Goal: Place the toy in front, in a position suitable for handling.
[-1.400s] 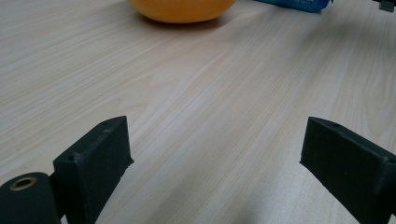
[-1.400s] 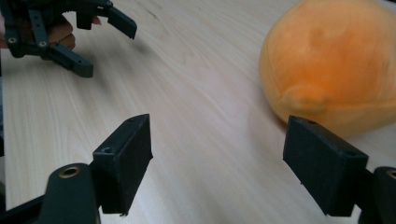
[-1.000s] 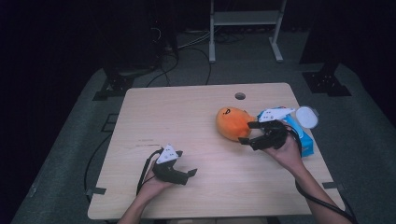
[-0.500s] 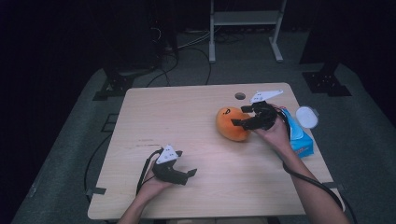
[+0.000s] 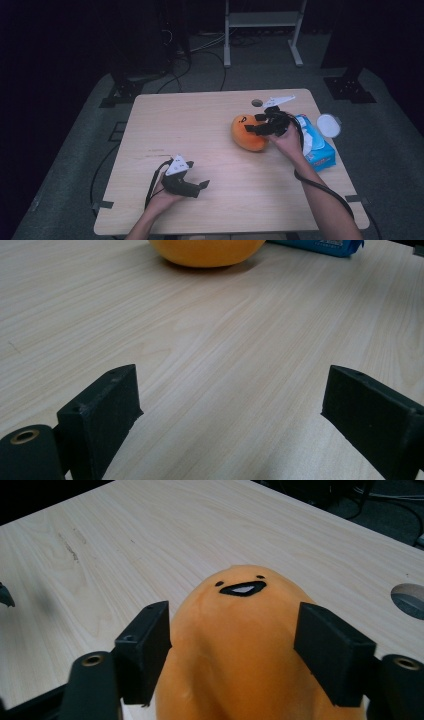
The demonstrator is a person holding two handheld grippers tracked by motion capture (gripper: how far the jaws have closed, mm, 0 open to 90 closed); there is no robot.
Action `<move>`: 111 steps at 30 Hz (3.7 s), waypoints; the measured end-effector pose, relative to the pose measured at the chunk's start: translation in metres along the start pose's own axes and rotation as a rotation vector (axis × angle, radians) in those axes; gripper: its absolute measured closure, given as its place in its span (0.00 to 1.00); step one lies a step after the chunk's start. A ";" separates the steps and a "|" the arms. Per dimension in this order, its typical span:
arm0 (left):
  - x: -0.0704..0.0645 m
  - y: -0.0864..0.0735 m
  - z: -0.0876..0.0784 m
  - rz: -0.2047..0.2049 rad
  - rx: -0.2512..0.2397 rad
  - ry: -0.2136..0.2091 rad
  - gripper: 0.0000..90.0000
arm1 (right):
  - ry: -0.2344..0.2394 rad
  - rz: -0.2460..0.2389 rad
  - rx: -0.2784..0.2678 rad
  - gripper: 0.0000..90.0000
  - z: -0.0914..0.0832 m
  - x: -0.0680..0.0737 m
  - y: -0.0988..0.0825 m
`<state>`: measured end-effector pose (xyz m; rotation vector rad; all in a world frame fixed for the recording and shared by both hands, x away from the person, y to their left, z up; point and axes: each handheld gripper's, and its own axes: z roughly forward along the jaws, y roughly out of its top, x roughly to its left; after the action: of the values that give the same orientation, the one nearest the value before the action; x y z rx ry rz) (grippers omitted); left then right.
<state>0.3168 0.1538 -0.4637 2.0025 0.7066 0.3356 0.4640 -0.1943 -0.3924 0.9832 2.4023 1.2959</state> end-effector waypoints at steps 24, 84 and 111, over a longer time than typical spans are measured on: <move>0.000 -0.001 0.000 -0.003 -0.001 0.012 0.09 | -0.035 0.051 0.080 0.88 0.010 0.000 -0.003; -0.002 0.013 -0.014 0.038 -0.118 -0.154 0.09 | 0.432 -0.253 0.114 0.88 -0.025 0.105 -0.046; -0.032 0.038 0.026 0.255 -0.062 -0.280 0.25 | 0.380 -0.270 0.040 0.48 -0.056 0.105 -0.064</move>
<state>0.3170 0.1020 -0.4431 2.0310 0.2633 0.2156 0.3294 -0.1854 -0.4015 0.4236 2.7267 1.4391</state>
